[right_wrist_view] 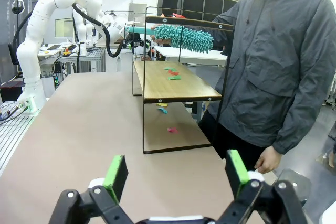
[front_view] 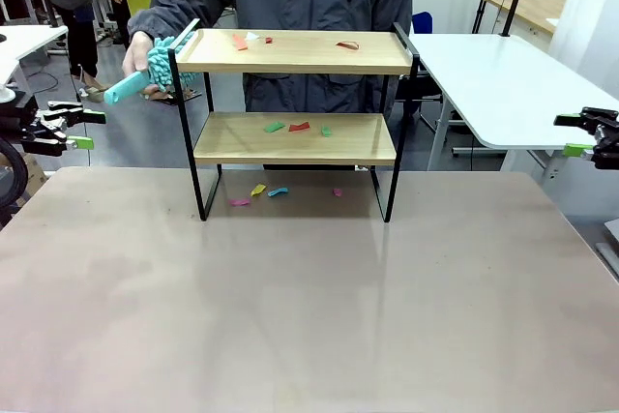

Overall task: Clean the shelf.
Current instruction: Pick up the Duster handed by the human.

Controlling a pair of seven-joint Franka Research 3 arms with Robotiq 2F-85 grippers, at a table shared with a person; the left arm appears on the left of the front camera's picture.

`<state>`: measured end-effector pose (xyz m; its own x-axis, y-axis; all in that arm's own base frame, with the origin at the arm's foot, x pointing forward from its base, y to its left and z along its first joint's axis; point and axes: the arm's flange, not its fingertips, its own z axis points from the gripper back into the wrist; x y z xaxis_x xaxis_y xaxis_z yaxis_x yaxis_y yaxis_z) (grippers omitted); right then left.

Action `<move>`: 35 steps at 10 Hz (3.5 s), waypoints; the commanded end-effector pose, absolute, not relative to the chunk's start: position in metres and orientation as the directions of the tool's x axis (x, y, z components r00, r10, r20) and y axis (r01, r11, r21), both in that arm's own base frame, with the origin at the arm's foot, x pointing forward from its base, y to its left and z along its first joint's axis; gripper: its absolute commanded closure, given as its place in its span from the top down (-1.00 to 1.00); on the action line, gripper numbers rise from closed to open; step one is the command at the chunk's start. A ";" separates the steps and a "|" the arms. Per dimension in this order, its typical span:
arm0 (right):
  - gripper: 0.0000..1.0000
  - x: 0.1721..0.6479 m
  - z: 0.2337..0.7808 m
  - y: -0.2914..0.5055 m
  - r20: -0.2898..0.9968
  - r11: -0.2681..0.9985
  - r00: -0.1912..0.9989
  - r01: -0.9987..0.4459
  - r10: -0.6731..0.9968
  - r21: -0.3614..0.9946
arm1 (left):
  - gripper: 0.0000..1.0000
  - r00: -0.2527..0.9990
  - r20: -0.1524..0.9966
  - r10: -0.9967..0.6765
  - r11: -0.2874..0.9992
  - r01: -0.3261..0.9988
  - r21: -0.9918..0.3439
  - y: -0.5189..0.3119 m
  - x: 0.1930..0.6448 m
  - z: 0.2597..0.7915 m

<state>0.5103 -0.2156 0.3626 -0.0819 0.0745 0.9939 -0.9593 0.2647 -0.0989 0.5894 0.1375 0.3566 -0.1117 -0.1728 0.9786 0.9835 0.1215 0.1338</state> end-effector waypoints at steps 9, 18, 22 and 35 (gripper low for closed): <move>1.00 0.511 0.363 -0.216 0.994 0.267 -0.083 -0.958 0.076 -0.100 | 1.00 0.091 0.974 -0.207 0.390 0.921 -0.003 0.118 0.559 0.464; 1.00 0.511 0.363 -0.216 0.994 0.267 -0.083 -0.958 0.076 -0.100 | 1.00 0.641 0.740 -0.205 0.890 0.437 -0.132 -0.015 0.467 0.613; 1.00 0.511 0.363 -0.216 0.994 0.267 -0.083 -0.958 0.076 -0.100 | 1.00 0.503 0.821 -0.268 0.823 0.563 -0.076 0.008 0.478 0.609; 1.00 0.511 0.363 -0.216 0.994 0.267 -0.083 -0.958 0.076 -0.100 | 1.00 0.814 0.522 -0.254 0.951 0.310 -0.020 -0.067 0.489 0.571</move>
